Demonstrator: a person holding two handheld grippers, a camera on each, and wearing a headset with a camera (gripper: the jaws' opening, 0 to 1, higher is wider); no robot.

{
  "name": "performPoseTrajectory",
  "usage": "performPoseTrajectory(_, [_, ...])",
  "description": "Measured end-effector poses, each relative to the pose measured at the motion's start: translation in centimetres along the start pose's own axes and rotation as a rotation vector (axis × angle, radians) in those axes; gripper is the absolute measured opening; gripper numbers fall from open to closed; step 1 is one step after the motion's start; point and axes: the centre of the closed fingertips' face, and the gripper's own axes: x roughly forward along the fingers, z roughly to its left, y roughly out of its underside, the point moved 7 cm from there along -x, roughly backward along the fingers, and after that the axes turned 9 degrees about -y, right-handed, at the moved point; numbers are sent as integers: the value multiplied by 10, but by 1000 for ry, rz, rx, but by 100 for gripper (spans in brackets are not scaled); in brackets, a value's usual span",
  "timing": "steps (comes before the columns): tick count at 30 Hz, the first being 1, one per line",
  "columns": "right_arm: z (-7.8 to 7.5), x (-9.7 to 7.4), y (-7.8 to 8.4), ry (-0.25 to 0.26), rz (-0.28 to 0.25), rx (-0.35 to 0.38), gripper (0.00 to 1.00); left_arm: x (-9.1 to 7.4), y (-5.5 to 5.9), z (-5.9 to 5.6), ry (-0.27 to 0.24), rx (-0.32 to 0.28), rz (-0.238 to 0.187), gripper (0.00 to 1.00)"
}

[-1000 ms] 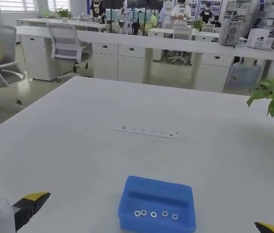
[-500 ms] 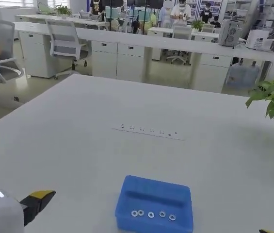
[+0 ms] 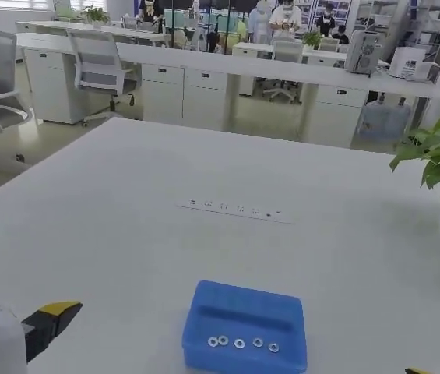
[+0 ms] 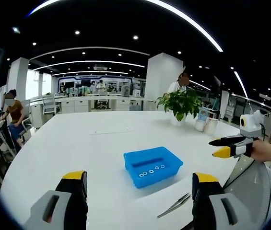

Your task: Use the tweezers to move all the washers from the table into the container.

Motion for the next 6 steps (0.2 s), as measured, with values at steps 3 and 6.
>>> performPoseTrajectory(3, [-1, -1, 1, 6, -3, 10, 66, 1, 0, 0, 1, 9, 3, 92])
performPoseTrajectory(6, [-2, -2, 2, 8, -2, 15, 65, 1, 0, 0, 4, 9, 2, 92])
